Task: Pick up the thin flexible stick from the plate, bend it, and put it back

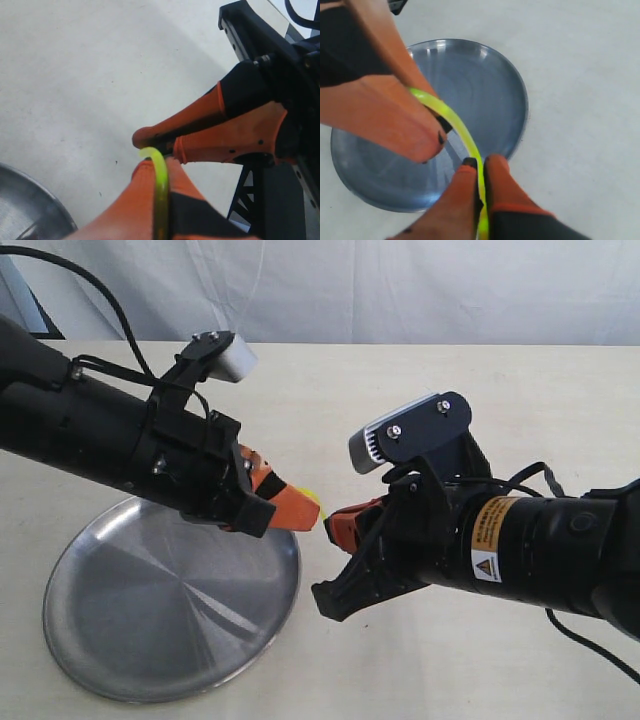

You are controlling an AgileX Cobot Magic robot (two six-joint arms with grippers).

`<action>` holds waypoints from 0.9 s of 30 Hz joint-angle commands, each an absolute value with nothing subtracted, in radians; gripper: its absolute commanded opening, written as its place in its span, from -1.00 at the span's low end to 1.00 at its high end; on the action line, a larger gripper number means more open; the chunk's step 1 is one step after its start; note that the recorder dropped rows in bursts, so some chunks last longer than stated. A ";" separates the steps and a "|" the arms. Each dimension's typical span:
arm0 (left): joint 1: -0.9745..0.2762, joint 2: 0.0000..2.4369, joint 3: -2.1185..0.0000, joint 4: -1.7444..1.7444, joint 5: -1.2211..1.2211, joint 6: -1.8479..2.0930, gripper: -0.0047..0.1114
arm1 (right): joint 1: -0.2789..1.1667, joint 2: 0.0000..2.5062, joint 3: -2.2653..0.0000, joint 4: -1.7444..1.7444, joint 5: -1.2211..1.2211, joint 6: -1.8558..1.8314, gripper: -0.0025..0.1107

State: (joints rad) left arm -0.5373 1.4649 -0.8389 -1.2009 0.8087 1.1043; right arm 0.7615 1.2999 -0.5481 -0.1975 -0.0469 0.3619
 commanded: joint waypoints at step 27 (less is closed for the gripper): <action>-0.603 1.466 -0.848 -1.234 0.828 1.108 -0.91 | 0.770 1.302 -0.547 -0.201 -0.123 0.365 -0.97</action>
State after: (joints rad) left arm -0.5855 1.4649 -0.8414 -1.1950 0.7961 1.1024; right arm 0.7615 1.2999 -0.5398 -0.1975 -0.0505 0.3619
